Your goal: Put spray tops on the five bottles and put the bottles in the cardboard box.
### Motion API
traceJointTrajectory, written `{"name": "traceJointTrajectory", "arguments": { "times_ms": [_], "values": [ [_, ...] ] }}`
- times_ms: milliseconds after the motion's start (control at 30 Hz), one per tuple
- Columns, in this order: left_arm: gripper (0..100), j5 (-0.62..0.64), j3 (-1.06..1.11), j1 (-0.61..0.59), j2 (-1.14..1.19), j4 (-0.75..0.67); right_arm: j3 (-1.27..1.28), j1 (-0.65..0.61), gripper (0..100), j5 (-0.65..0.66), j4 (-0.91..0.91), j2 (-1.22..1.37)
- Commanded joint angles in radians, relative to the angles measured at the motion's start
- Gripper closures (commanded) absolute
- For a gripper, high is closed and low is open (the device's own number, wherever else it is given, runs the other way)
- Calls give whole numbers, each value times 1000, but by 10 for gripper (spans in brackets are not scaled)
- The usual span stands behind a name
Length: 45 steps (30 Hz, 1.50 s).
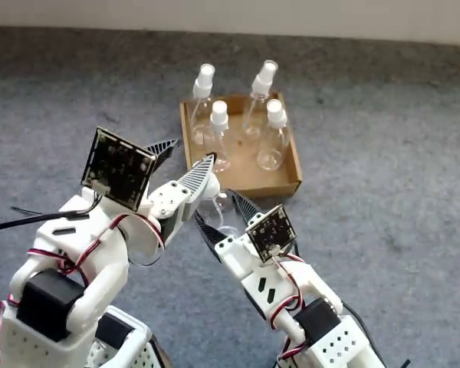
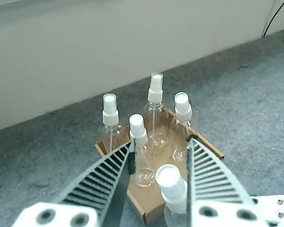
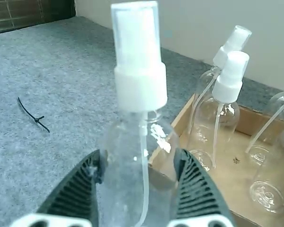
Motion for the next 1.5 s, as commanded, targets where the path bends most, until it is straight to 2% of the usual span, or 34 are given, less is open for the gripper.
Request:
{"name": "traceJointTrajectory", "arguments": {
  "times_ms": [0,400,600,867,1000,1100,1200,1333,1467],
  "values": [
    [835,-11,-10,-42,44,5,-21,13,995,-9,-2,-16],
    [836,-15,58,-61,151,6,-21,13,995,-9,-2,-16],
    [836,-117,-13,-76,145,12,-21,13,995,-2,-2,-16],
    [832,-152,-166,-297,145,164,-21,13,995,0,-2,-16],
    [832,-152,-114,-403,145,167,-18,15,995,0,-1,-16],
    [832,-149,21,-476,145,167,-25,15,995,0,-19,-16],
    [832,-147,243,-570,145,75,-33,36,995,0,-196,-5],
    [832,-147,545,-684,145,-187,-77,65,995,0,-375,77],
    [832,-147,733,-699,147,-399,-157,73,995,-2,-527,295]
  ]
}}
